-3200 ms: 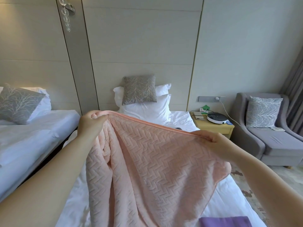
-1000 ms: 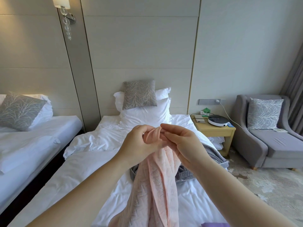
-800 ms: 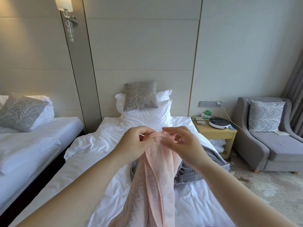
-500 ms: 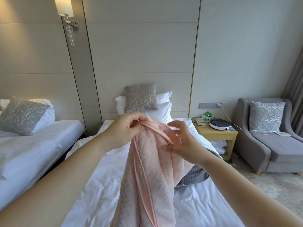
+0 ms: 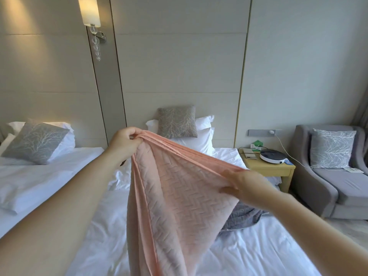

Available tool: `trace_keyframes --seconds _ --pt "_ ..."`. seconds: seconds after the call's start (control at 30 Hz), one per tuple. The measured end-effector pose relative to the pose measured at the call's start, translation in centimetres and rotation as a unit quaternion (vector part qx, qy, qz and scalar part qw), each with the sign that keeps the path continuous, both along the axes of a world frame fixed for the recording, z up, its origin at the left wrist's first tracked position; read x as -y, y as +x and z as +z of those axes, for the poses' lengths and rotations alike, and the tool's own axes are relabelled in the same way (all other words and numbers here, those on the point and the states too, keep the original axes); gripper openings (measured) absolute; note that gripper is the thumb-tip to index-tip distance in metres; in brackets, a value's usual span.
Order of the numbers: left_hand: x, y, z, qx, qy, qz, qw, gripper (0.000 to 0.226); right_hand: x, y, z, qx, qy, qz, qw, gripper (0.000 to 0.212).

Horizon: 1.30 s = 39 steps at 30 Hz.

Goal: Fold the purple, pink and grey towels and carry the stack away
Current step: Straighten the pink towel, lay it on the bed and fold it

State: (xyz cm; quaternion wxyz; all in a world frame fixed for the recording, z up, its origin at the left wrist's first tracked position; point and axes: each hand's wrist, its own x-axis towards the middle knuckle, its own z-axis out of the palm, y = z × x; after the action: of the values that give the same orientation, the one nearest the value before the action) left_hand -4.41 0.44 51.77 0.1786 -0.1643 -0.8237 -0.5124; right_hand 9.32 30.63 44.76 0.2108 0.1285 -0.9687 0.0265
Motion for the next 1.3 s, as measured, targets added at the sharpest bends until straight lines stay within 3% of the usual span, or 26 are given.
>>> trace_keyframes --seconds 0.1,0.17,0.23,0.33,0.53,0.67,0.97,1.3 --pt "1.2 -0.3 -0.1 -0.01 -0.034 -0.005 0.999 0.015 -1.8 0.0 3.2 -0.013 0.045 0.009 0.999 0.054" --pt "2.0 -0.4 0.3 -0.029 -0.054 -0.004 0.998 0.015 -2.7 -0.1 4.8 -0.038 0.097 -0.022 0.994 0.063" --pt "2.6 -0.3 0.4 -0.045 -0.07 -0.021 0.996 0.017 -3.3 -0.3 5.9 -0.057 0.122 -0.034 0.99 0.057" --pt "3.2 0.2 -0.3 -0.069 -0.156 -0.032 0.985 0.025 -3.7 -0.6 5.7 -0.03 0.179 -0.039 0.983 0.035" --pt "3.0 1.2 -4.3 -0.048 -0.259 -0.058 0.963 0.023 -3.7 0.0 2.5 0.055 0.247 -0.076 0.965 0.039" --pt "2.8 1.3 -5.8 -0.017 -0.3 -0.045 0.953 0.009 -3.3 0.8 -0.1 0.086 0.237 -0.059 0.966 0.04" --pt "1.7 1.8 -6.4 -0.032 -0.287 -0.071 0.955 0.008 -3.1 2.5 -3.3 0.177 0.137 -0.055 0.973 0.036" --pt "1.5 1.6 -7.9 -0.044 -0.172 -0.066 0.982 0.013 -2.6 3.5 -7.6 0.203 0.061 -0.043 0.976 0.039"
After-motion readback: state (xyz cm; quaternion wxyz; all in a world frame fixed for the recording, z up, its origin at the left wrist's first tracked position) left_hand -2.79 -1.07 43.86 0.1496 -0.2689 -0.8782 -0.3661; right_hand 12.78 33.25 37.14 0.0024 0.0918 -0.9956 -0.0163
